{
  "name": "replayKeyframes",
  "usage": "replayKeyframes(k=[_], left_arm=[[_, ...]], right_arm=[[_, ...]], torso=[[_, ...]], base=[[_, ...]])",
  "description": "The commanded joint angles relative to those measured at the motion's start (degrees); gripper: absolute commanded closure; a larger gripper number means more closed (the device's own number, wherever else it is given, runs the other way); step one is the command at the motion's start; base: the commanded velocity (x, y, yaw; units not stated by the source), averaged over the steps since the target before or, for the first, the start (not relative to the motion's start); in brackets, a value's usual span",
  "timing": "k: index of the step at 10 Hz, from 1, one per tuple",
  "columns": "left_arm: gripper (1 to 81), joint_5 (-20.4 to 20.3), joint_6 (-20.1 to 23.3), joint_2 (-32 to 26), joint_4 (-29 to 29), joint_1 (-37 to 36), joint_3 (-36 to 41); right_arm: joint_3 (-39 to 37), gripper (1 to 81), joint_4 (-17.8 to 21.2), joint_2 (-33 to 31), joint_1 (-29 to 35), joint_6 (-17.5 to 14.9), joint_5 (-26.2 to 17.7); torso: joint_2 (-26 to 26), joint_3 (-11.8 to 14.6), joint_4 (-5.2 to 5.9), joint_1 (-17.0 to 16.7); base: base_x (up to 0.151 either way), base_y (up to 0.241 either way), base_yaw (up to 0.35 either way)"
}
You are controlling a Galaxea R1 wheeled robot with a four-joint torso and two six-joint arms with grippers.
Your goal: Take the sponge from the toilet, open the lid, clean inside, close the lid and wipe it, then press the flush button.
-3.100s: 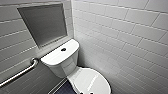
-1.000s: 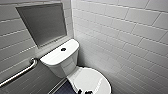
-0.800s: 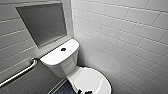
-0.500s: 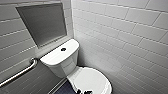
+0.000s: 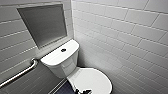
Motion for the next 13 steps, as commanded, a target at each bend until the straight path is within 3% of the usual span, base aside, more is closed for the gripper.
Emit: replayKeyframes(k=[1,4,8,9,10,13], left_arm=[[1.0,-7.9,-1.4,0.1,2.3,-9.0,6.0],[1.0,-7.9,-3.1,-0.7,2.2,-9.9,7.3],[1.0,-7.9,-5.4,-1.1,1.5,-13.7,8.7],[1.0,-7.9,-8.7,-1.9,1.5,-14.4,9.7],[1.0,-9.5,-14.9,-3.2,2.0,-15.0,10.0],[1.0,-12.9,-19.7,-5.4,2.2,-14.9,11.0]], right_arm=[[1.2,81.1,-0.7,-1.9,0.8,0.2,-3.1],[1.2,81.1,-0.7,-1.6,0.8,0.2,-3.1],[1.1,81.1,-0.7,-1.4,0.8,0.2,-3.0],[1.0,81.1,-0.6,-1.5,0.8,0.2,-3.0],[0.9,81.1,-0.5,-1.3,0.9,0.2,-3.0],[0.9,81.1,-0.5,-1.2,1.0,0.2,-3.0]], torso=[[0.0,-0.2,0.00,0.0],[0.0,2.0,0.00,0.0],[0.0,2.0,0.00,0.0],[0.0,2.0,0.00,0.0],[0.0,2.0,0.00,0.0],[0.0,2.0,0.00,0.0]], base=[[0.000,0.000,0.000],[0.000,0.000,0.000],[0.000,0.000,0.000],[0.000,0.000,0.000],[0.000,0.000,0.000],[0.000,0.000,0.000]])
